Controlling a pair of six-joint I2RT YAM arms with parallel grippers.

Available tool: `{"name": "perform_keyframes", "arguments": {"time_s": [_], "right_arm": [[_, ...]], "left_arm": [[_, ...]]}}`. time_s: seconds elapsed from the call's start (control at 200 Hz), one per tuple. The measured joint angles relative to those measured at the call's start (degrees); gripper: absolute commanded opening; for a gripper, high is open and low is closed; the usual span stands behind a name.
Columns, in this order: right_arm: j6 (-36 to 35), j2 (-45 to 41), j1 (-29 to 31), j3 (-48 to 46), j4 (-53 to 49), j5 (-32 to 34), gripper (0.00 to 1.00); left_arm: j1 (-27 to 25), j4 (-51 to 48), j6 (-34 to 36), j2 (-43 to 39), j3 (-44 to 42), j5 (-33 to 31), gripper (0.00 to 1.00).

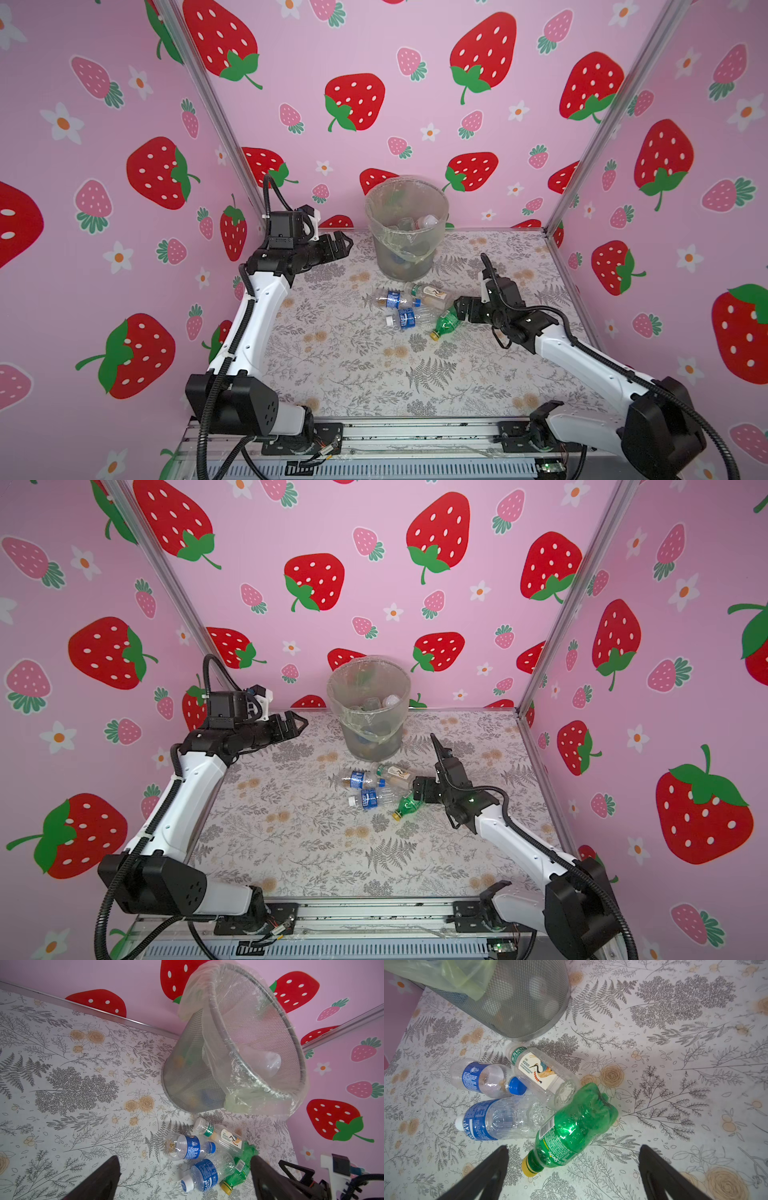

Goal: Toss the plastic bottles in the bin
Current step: 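Withdraw the left gripper from the bin while the right gripper lowers toward the green bottle, then grasp the green Sprite bottle by its base with the right gripper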

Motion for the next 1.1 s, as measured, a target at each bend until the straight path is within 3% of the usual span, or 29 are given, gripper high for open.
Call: {"name": "perform_keyframes", "arguments": {"time_s": [0.765,1.1], "right_arm": [[11.9,8.0,-5.2,-4.1,8.6,-12.8,0.99],[17.9,8.2,-5.5,-7.2,14.4,-13.6,0.96]], "left_arm": [[0.0,-0.2,1.0,-2.3,-5.1,-1.8,0.99],[0.0,1.7,-0.7,-2.3,-6.9,0.3,0.99]]}}
